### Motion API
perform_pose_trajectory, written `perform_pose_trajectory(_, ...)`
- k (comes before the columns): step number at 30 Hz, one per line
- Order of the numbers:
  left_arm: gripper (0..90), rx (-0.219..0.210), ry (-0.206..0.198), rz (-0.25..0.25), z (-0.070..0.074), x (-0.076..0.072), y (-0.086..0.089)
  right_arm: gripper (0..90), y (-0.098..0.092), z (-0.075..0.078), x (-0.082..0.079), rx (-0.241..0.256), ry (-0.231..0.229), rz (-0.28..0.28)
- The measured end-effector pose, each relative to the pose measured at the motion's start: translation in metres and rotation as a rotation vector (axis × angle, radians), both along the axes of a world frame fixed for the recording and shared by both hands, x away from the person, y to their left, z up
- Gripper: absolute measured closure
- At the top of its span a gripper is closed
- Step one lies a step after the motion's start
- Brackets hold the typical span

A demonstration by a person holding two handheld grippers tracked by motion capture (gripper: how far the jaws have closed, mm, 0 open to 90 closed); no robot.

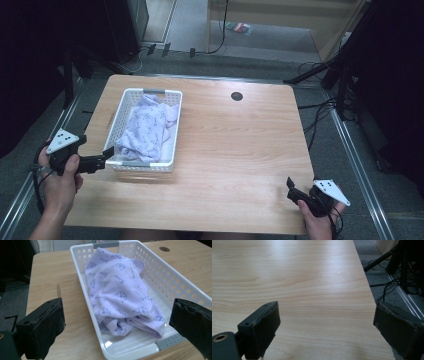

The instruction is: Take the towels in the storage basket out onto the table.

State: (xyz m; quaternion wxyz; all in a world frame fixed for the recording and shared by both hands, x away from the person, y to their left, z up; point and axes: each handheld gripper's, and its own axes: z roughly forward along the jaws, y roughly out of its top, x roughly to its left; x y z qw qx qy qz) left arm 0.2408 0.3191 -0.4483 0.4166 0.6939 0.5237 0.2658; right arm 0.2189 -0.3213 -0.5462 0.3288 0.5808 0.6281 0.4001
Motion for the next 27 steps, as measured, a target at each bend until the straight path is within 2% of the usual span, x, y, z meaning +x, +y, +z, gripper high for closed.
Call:
perform_pose_trajectory(10, 0.3, 0.008, 0.021, -0.019, 0.007, 0.022, -0.014, 6.9, 0.0, 0.0, 0.0, 0.005, 0.0, 0.006)
perform_pose_trajectory(14, 0.3, 0.043, 0.049, -0.039, 0.011, 0.033, -0.025, 6.9, 0.0, 0.0, 0.0, 0.008, 0.007, 0.007)
perform_pose_trajectory(20, 0.3, 0.068, 0.083, -0.048, 0.016, 0.046, -0.033, 6.9, 0.0, 0.0, 0.0, 0.008, 0.008, 0.01)
perform_pose_trajectory(21, 0.2, 0.081, 0.091, -0.048, 0.017, 0.049, -0.035, 6.9, 0.0, 0.0, 0.0, 0.008, 0.008, 0.01)
perform_pose_trajectory(22, 0.3, 0.1, 0.117, -0.059, 0.018, 0.054, -0.038, 6.9, 0.0, 0.0, 0.0, 0.008, 0.008, 0.011)
perform_pose_trajectory(24, 0.3, 0.097, 0.118, -0.058, 0.018, 0.057, -0.039, 6.9, 0.0, 0.0, 0.0, 0.008, 0.008, 0.012)
perform_pose_trajectory(27, 0.2, 0.092, 0.145, -0.069, 0.019, 0.067, -0.043, 6.9, 0.001, 0.0, 0.0, 0.004, 0.01, 0.026)
